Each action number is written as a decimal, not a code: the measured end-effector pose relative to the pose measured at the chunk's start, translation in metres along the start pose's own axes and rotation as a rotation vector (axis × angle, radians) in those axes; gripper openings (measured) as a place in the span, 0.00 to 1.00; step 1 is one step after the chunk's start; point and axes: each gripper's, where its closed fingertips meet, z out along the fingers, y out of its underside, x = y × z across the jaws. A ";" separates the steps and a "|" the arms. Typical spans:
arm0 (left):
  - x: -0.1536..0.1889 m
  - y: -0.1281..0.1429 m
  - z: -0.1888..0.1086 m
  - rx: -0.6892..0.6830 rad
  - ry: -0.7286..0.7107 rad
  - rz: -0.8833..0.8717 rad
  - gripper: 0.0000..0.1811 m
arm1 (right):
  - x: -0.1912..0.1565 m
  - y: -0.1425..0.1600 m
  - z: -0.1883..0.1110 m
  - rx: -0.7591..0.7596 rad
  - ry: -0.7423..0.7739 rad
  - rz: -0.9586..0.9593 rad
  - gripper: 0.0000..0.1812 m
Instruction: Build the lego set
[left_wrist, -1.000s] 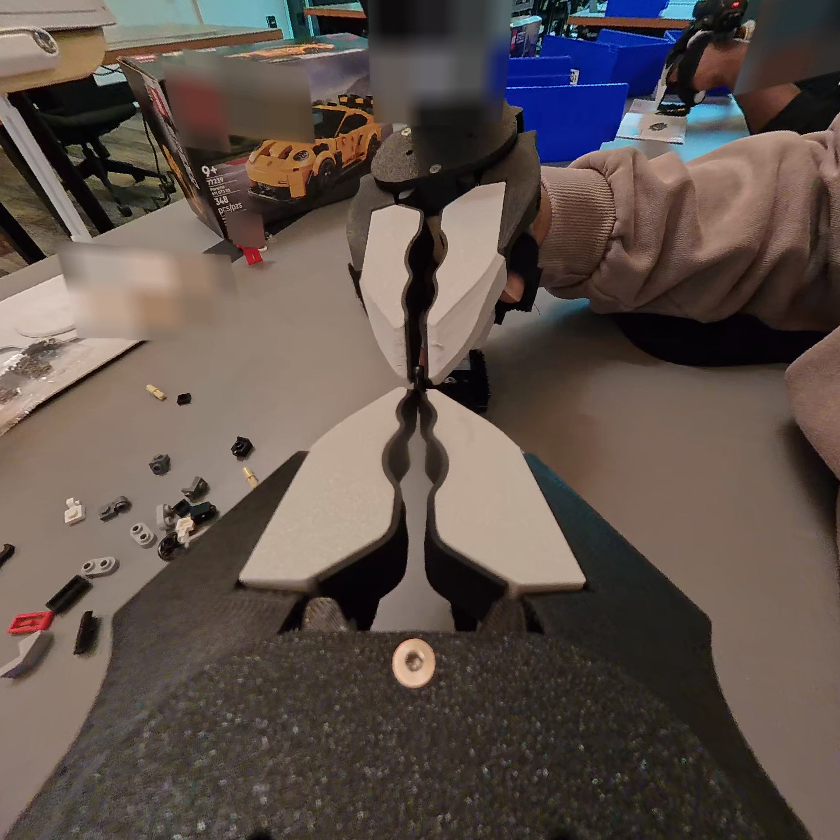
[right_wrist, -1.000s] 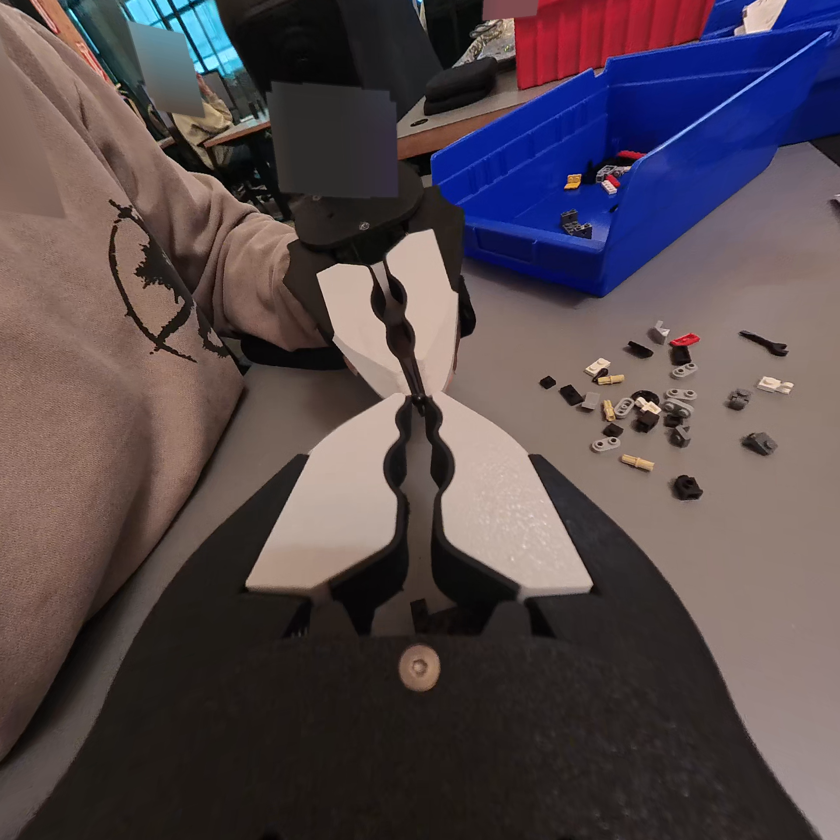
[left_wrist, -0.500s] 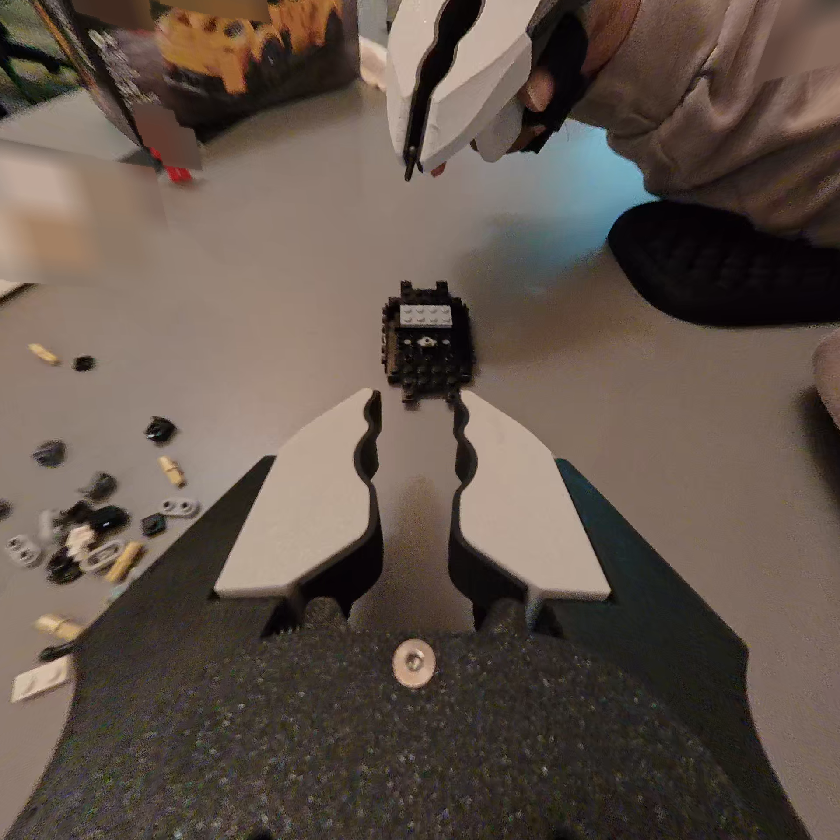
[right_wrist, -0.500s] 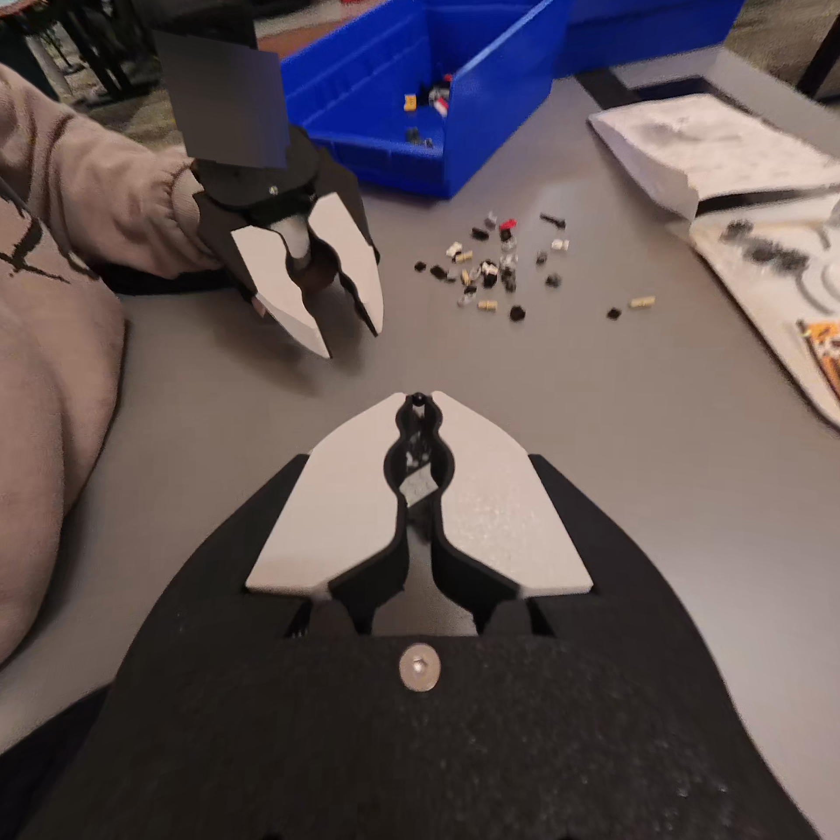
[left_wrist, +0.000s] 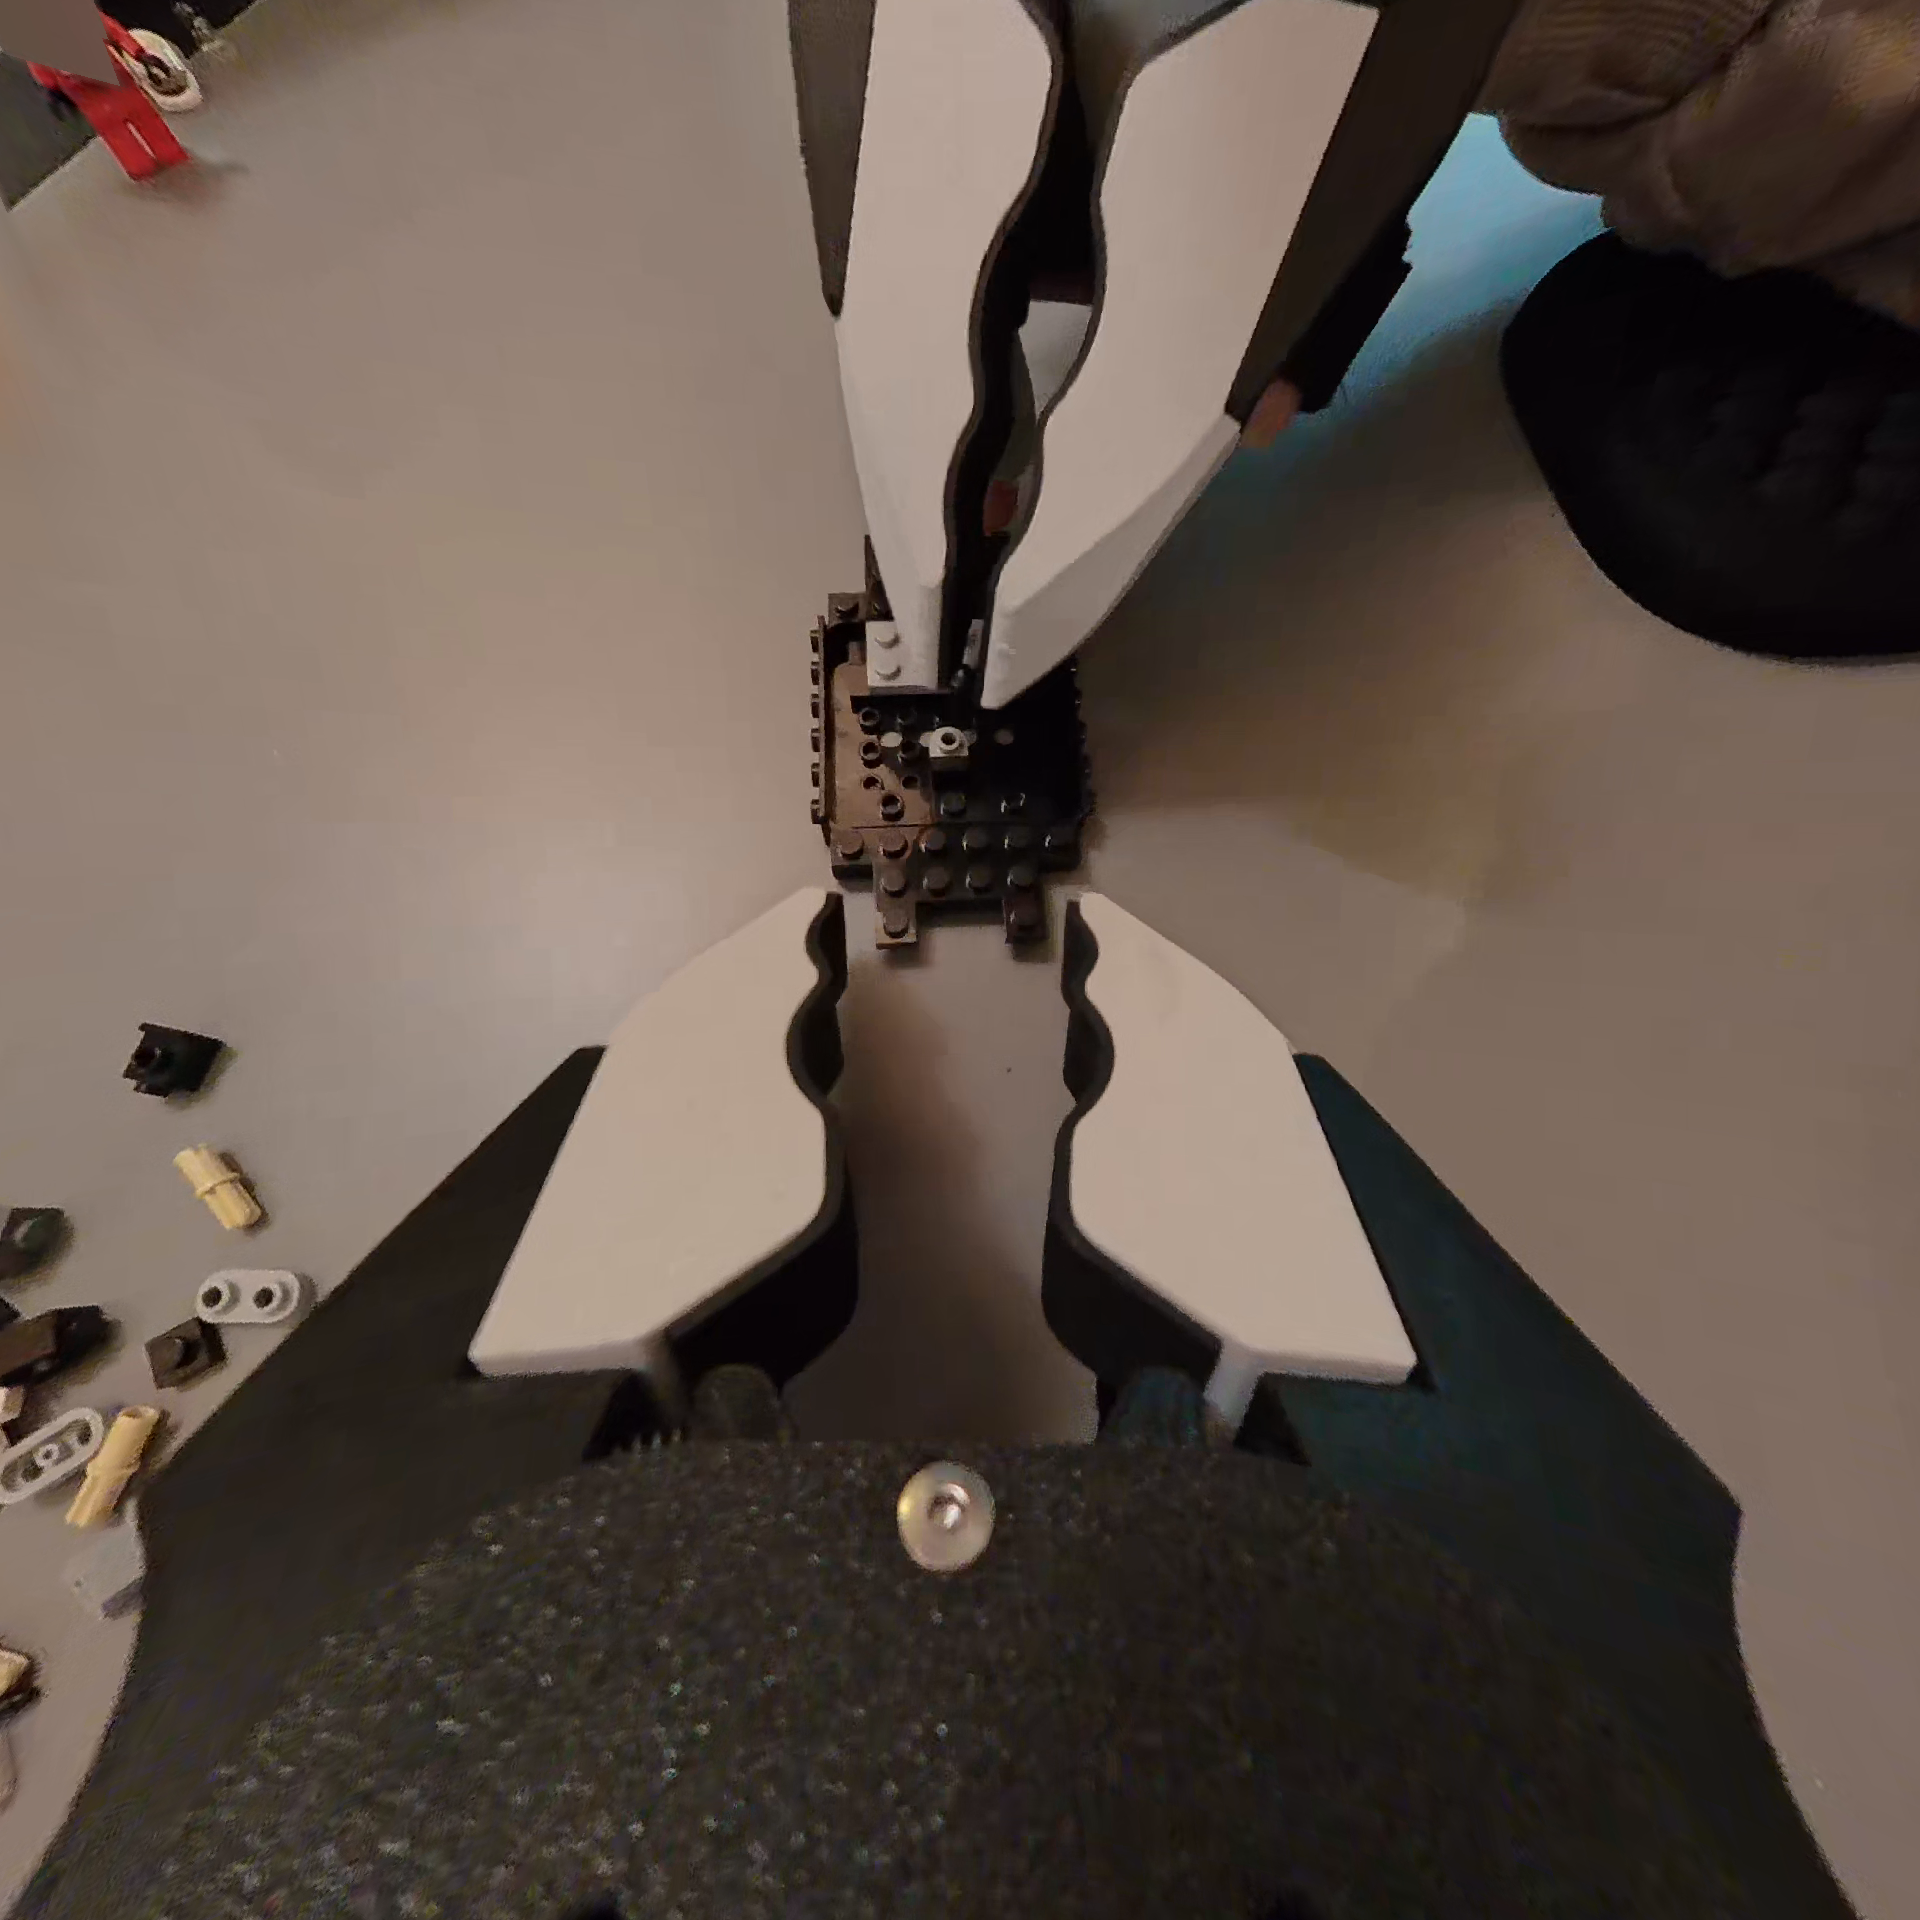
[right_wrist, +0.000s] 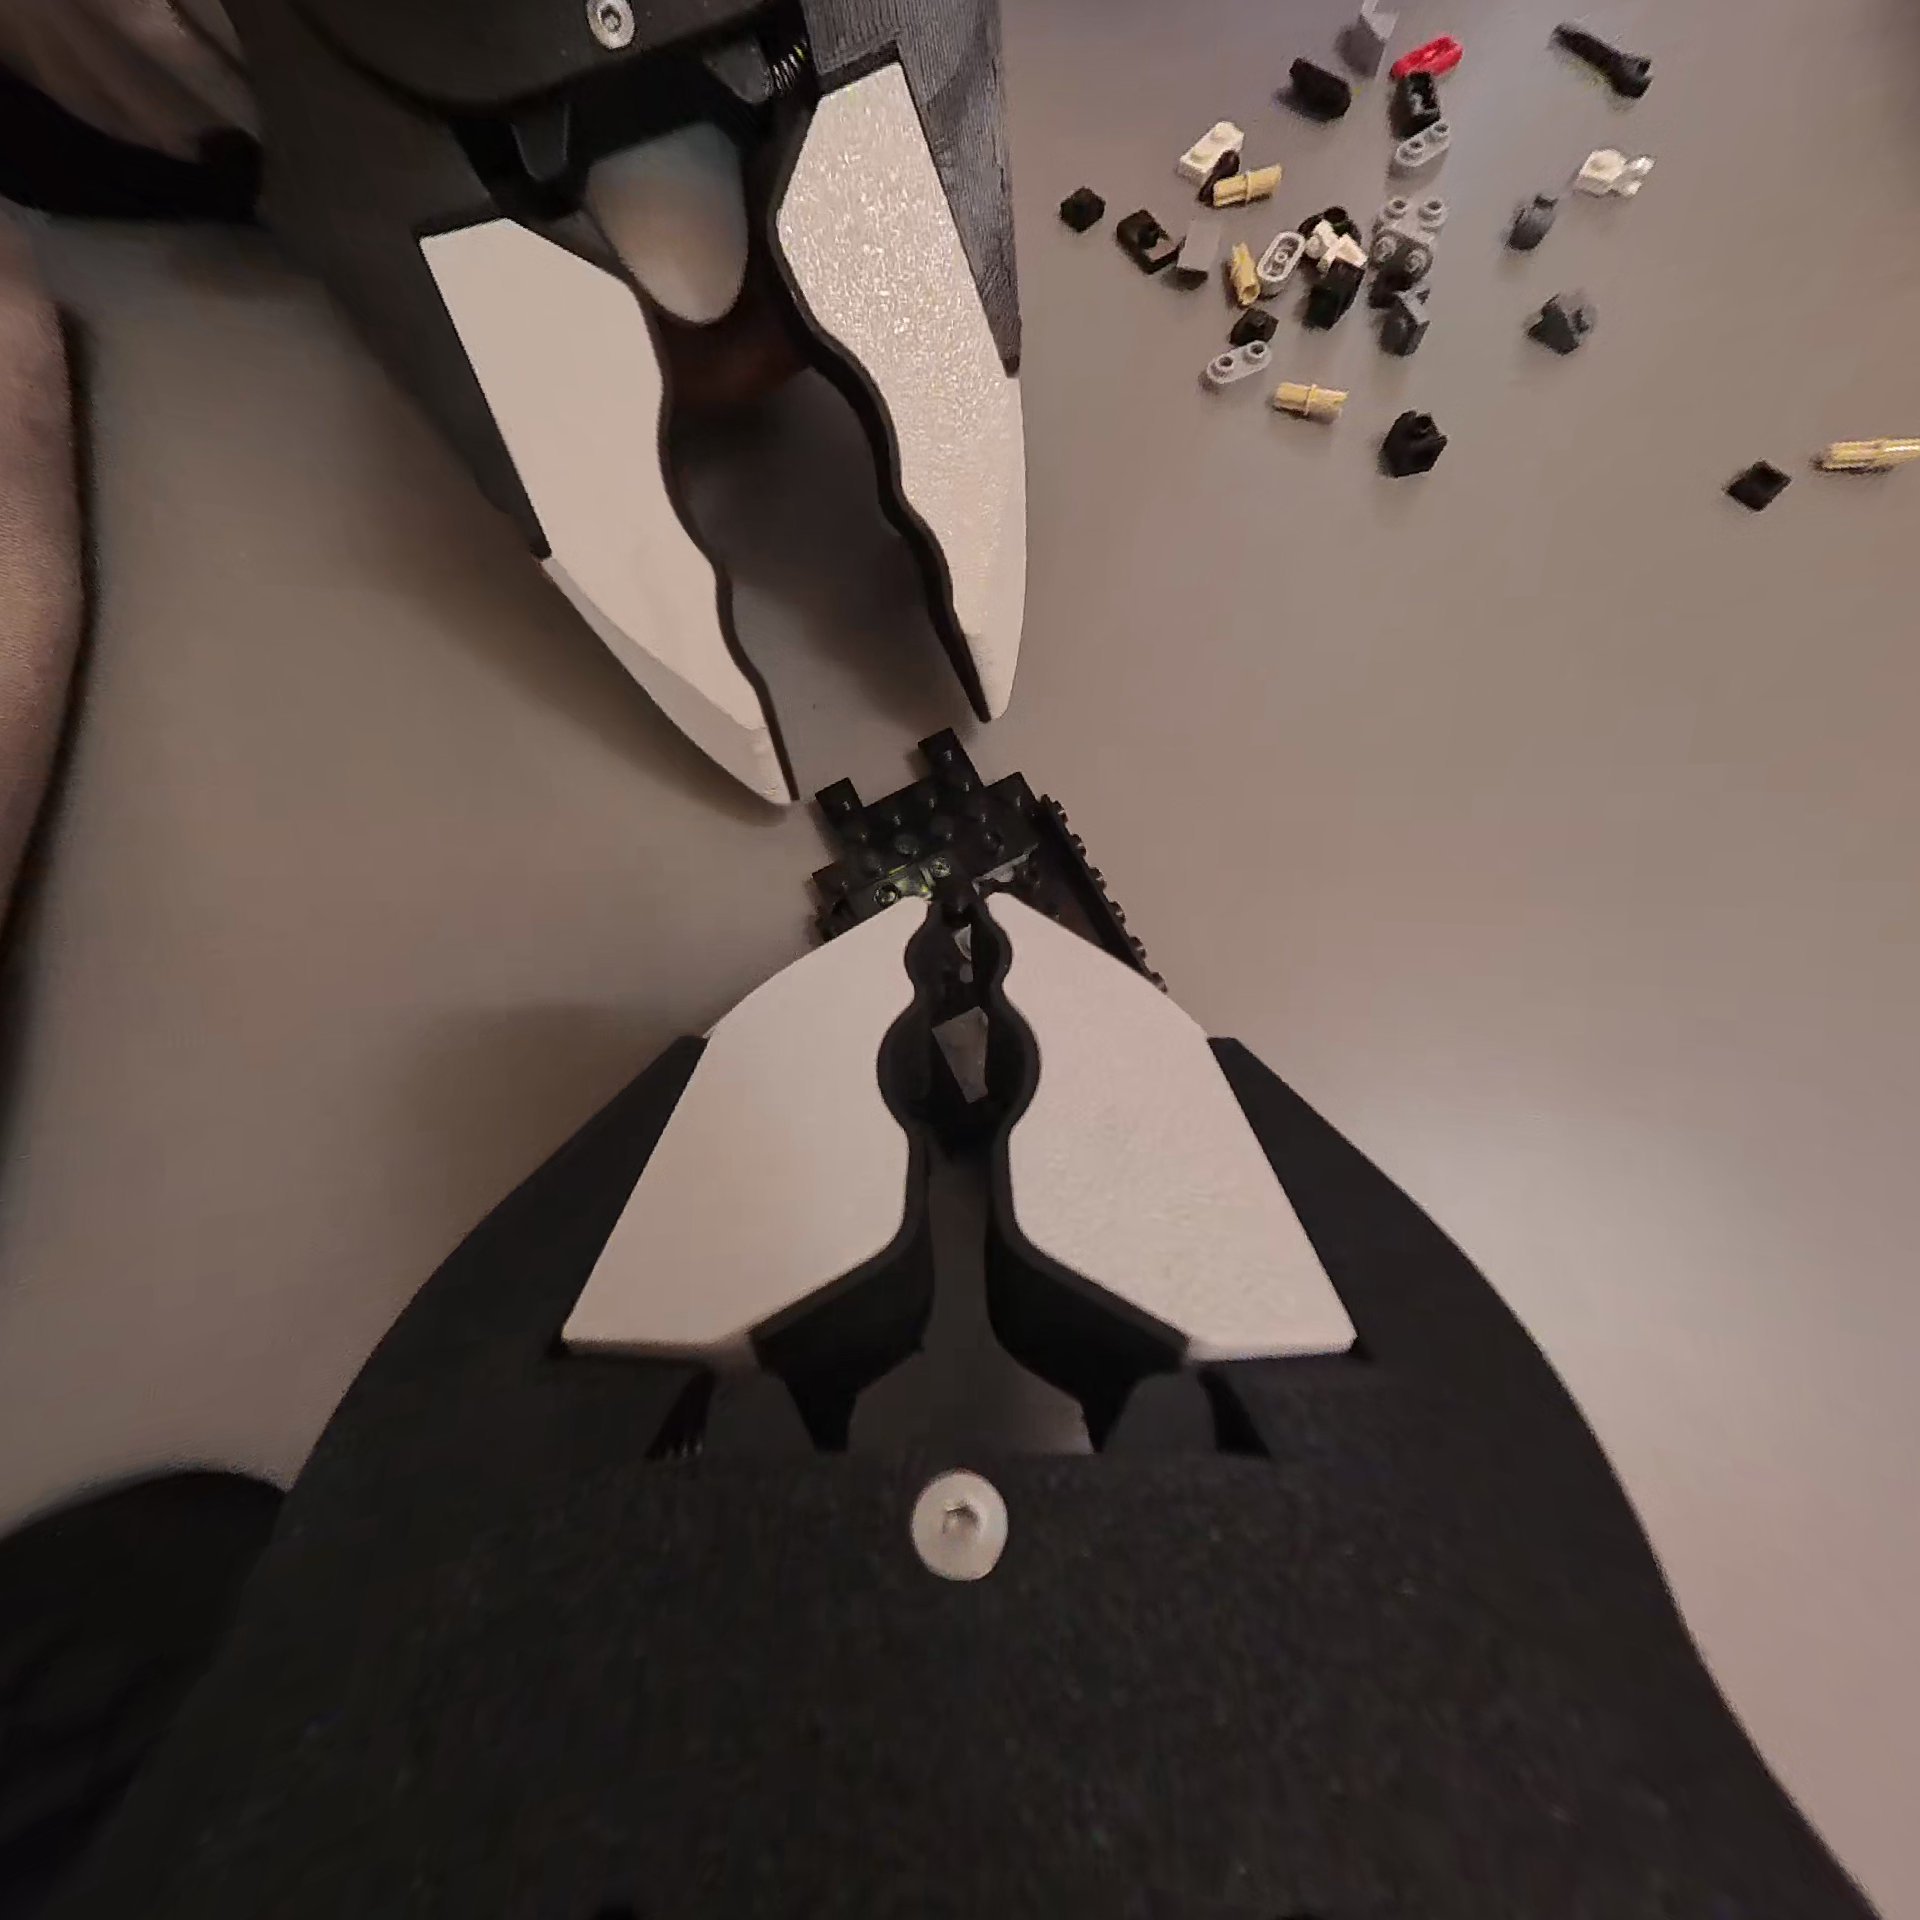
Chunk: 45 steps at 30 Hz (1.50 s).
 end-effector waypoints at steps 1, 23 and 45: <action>0.001 0.001 0.001 -0.008 0.004 0.003 0.22 | 0.000 0.000 0.001 0.000 -0.003 0.002 0.03; 0.001 0.001 -0.008 0.030 0.013 -0.020 0.19 | 0.004 0.010 0.008 -0.285 0.004 -0.045 0.03; -0.001 0.012 -0.013 -0.013 -0.010 -0.014 0.19 | 0.004 0.000 0.021 -0.585 -0.065 -0.199 0.03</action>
